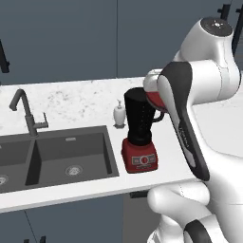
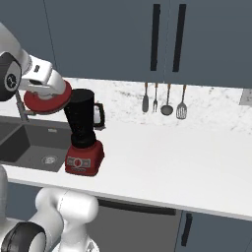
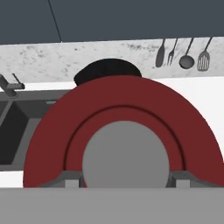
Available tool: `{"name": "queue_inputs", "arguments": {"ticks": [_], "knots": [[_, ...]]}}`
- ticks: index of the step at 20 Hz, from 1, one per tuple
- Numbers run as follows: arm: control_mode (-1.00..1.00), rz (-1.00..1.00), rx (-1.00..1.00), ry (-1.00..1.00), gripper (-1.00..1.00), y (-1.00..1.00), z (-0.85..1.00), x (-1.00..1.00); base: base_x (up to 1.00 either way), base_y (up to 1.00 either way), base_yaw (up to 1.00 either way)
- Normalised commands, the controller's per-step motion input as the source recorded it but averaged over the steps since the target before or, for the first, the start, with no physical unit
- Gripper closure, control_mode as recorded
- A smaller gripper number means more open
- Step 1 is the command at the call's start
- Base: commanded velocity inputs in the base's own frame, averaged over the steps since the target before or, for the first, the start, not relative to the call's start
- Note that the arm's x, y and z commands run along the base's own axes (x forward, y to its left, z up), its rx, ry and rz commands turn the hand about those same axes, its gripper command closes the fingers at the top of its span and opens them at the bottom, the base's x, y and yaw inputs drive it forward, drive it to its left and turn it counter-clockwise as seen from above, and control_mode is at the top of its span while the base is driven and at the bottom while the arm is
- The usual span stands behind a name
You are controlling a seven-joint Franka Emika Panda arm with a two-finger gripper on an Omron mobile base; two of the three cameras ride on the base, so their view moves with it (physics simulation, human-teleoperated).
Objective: Close the lid blender by securely placing the lid on top.
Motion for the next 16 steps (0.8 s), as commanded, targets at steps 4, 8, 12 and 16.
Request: {"name": "queue_inputs", "arguments": {"ticks": [4, 8, 12, 16], "knots": [[-1.00, 0.00, 0.00, 0.02, 1.00, 0.14, -0.12, 0.31, 0.00, 0.00, 0.00], [-1.00, 0.00, -0.02, 0.04, 1.00, 0.13, -0.07, 0.31, 0.00, 0.00, 0.00], [-1.00, 0.00, -0.02, 0.06, 1.00, 0.05, -0.03, 0.31, 0.00, 0.00, 0.00], [-1.00, 0.00, 0.00, 0.04, 1.00, 0.00, 0.00, 0.33, 0.00, 0.00, 0.00]]}}
